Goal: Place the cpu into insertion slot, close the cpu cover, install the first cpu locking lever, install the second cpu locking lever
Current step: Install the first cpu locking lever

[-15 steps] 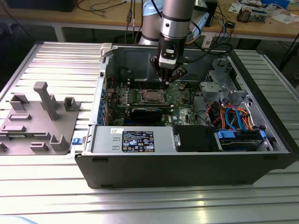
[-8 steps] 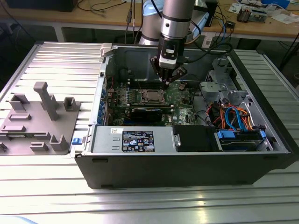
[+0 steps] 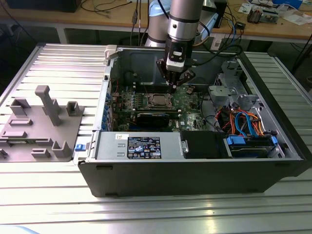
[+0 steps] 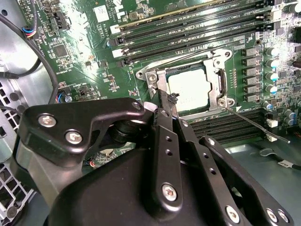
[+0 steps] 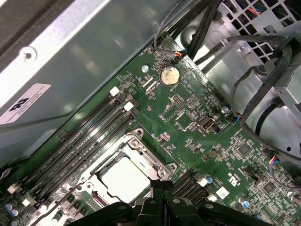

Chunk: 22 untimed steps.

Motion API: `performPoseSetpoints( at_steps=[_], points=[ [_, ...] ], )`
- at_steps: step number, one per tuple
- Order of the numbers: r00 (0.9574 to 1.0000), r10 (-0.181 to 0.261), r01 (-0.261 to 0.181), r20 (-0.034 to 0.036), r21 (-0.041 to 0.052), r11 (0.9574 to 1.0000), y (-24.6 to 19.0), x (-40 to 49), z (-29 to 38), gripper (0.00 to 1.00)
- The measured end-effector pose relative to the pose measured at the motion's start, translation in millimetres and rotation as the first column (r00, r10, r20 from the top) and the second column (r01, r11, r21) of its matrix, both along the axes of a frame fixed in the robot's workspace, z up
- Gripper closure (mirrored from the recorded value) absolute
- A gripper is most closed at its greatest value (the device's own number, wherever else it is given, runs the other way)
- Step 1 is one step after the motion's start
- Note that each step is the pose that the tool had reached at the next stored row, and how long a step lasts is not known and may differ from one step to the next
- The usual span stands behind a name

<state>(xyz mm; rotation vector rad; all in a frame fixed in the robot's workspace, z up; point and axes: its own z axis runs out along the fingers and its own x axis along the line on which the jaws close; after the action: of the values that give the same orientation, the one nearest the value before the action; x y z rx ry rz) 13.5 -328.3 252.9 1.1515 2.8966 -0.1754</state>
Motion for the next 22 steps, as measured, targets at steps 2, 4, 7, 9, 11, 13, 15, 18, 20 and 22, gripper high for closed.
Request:
performPoseSetpoints(
  at_steps=[2, 4, 7, 9, 11, 13, 15, 18, 20, 22],
  points=[
    [1.0000, 0.001, -0.001, 0.0000, 0.0000, 1.0000, 0.0, 0.0, 0.0, 0.89],
    [1.0000, 0.003, -0.003, 0.0000, 0.0000, 1.0000, 0.0, 0.0, 0.0, 0.89],
    [1.0000, 0.006, -0.006, 0.0000, 0.0001, 1.0000, 0.0, 0.0, 0.0, 0.89],
    [1.0000, 0.007, -0.007, 0.0000, 0.0001, 1.0000, 0.0, 0.0, 0.0, 0.89],
    [1.0000, 0.009, -0.009, 0.0000, 0.0000, 1.0000, 0.0, 0.0, 0.0, 0.89],
    [0.9999, 0.011, -0.011, 0.0001, 0.0000, 0.9999, 0.0, 0.0, 0.0, 0.89],
    [0.9999, 0.012, -0.012, 0.0000, 0.0000, 0.9999, 0.0, 0.0, 0.0, 0.89],
    [0.9999, 0.014, -0.014, 0.0000, 0.0000, 0.9999, 0.0, 0.0, 0.0, 0.89],
    [0.9999, 0.016, -0.016, 0.0000, 0.0000, 0.9999, 0.0, 0.0, 0.0, 0.89],
    [0.9998, 0.019, -0.019, 0.0000, 0.0000, 0.9998, 0.0, 0.0, 0.0, 0.89]
  ],
)
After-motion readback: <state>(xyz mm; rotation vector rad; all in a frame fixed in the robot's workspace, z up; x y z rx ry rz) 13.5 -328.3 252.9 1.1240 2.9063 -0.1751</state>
